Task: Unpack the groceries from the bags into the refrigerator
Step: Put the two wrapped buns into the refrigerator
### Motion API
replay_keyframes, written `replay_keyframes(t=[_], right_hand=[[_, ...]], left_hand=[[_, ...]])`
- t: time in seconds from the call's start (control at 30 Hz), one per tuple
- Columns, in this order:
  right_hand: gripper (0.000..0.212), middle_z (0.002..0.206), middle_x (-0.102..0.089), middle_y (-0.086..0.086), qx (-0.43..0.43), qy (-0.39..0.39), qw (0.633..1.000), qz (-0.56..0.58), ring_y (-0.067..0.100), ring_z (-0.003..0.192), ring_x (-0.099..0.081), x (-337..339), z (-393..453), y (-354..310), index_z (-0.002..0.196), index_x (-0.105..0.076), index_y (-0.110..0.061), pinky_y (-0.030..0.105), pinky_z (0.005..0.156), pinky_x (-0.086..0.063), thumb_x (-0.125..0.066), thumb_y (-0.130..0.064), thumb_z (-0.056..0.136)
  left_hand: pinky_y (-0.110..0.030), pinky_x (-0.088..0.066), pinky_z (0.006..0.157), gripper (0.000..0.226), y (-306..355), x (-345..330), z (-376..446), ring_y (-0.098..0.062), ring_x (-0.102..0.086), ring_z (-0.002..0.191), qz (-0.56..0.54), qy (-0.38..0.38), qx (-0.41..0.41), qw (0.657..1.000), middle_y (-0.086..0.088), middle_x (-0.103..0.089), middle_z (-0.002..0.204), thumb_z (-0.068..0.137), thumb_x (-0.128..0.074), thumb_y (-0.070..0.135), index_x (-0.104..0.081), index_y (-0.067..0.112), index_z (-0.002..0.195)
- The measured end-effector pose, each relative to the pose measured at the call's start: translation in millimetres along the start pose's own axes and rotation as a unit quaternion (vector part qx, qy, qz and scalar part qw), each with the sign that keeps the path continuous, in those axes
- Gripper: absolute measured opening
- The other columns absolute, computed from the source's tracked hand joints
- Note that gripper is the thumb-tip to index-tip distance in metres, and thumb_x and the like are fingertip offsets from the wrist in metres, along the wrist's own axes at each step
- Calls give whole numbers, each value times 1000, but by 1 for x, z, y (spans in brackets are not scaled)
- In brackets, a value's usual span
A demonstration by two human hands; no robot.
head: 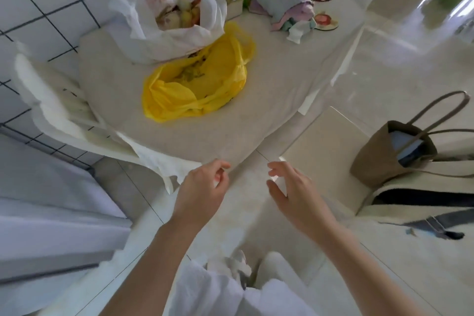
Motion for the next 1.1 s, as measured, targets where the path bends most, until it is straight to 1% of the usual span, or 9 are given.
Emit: replay_keyframes(t=[0.07,0.17,0.33,0.5,0.63,0.7,0.87,1.0,1.1], right_hand=[[32,120,-61,-5,6,-13,1000,0,16,112,-55,7,34,5,127,-51,-18,24,88,-39,-51,-25,96],[33,120,-63,-1,24,-17,1000,7,20,106,-60,19,92,15,126,-52,-18,28,88,-45,-54,-22,94],[33,118,-62,-5,70,-48,996,0,16,107,-59,40,179,23,127,-52,-19,25,87,-43,-54,-24,95],[30,111,-66,-1,135,-76,988,-11,19,103,-63,69,270,16,121,-56,-14,29,85,-48,-60,-19,91],[33,115,-64,0,178,-103,979,-22,19,107,-61,77,340,0,125,-55,-15,23,87,-42,-57,-21,93],[33,117,-63,-2,189,-115,975,-23,18,108,-60,76,369,-9,126,-54,-16,25,87,-42,-55,-23,93],[33,116,-64,0,212,-116,970,-25,20,108,-60,63,426,-31,125,-56,-14,27,88,-44,-57,-23,93],[33,116,-63,-1,214,-123,968,-33,18,109,-58,48,459,-47,125,-56,-15,23,86,-42,-56,-24,94],[33,116,-63,-2,215,-130,967,-34,16,109,-59,39,480,-53,125,-55,-16,23,87,-43,-57,-25,94]], left_hand=[[-31,-54,74,16,-1,-3,28,-6,-63,80,-1,6,19,1000,11,-68,82,93,-57,18,-67,21,105],[-33,-54,68,15,-2,-10,70,-6,-62,74,12,21,45,999,11,-66,76,92,-58,19,-67,24,103],[-35,-55,70,17,6,-17,135,-9,-63,76,6,49,89,995,8,-67,80,92,-57,19,-67,21,106],[-33,-53,73,20,18,-11,202,-11,-62,81,-17,104,141,984,7,-68,88,91,-58,20,-67,23,108],[-30,-53,69,19,13,1,245,-9,-62,77,-26,145,163,976,5,-70,85,91,-59,16,-68,25,105],[-30,-53,68,19,7,8,263,-9,-62,76,-22,155,164,974,5,-71,84,91,-59,16,-69,24,105],[-21,-52,70,19,-20,29,305,-6,-63,83,-19,164,180,970,9,-69,92,94,-57,18,-68,22,109],[-25,-54,71,19,-44,49,340,-6,-62,84,-12,149,169,974,14,-62,86,94,-56,19,-67,23,109],[-29,-55,69,21,-58,61,366,-4,-62,83,2,137,170,976,14,-64,87,95,-52,22,-66,25,110]])
Point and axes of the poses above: each hand's wrist, its own z-axis towards the middle knuckle, its own x-axis out of the back of the hand, y = z × x, the point moved 7 cm from there along z, towards the middle knuckle
